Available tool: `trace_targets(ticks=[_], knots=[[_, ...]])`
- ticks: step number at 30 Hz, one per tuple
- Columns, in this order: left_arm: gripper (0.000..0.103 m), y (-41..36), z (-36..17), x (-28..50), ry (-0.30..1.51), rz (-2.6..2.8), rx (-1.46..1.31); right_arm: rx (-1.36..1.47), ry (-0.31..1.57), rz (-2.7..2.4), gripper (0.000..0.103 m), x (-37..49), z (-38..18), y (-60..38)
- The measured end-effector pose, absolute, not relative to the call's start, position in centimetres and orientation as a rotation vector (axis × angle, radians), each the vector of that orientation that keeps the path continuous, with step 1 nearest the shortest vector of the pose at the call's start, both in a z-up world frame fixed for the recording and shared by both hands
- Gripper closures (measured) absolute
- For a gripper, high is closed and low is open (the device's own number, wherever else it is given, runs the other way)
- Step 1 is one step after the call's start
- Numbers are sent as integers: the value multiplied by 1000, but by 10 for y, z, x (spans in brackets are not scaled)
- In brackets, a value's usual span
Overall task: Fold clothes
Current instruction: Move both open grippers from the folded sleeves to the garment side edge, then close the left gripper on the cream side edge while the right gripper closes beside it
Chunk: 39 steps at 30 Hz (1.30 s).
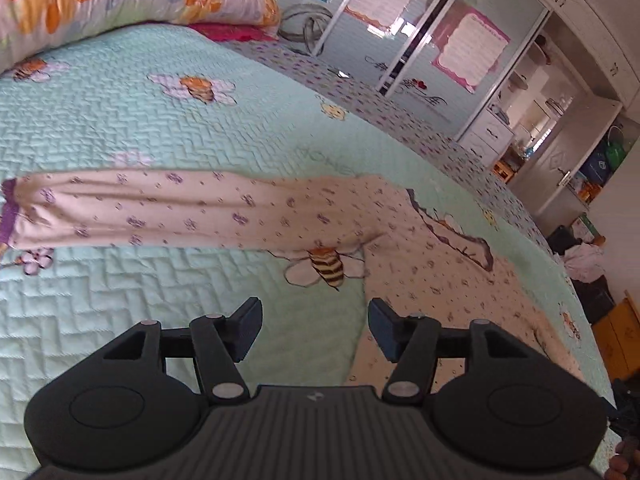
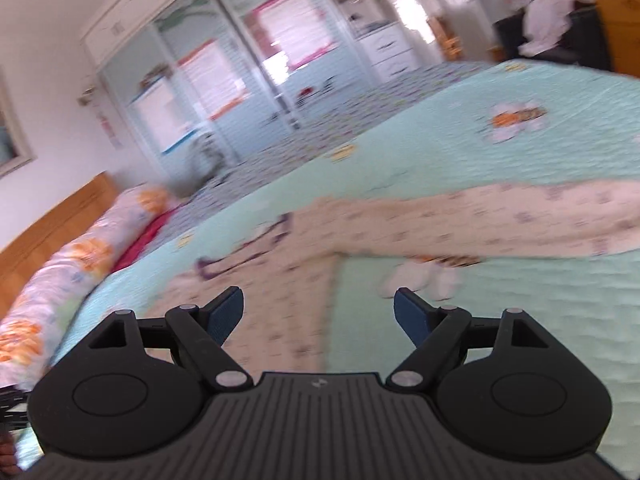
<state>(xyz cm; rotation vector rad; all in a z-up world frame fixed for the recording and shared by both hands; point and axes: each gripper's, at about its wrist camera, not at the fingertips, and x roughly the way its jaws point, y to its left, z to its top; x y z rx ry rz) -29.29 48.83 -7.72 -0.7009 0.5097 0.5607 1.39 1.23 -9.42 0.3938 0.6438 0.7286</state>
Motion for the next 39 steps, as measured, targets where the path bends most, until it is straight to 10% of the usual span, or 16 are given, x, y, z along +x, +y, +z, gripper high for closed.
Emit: trace_targets(ticks=[30, 34, 39], knots=[[42, 471, -139, -359, 831, 345, -1082, 893, 1189, 794, 21, -73, -180, -88], [102, 467, -152, -364, 808, 341, -1167, 942, 1184, 783, 21, -80, -186, -94], [102, 447, -154, -379, 738, 375, -1196, 965, 1182, 780, 21, -82, -189, -96]])
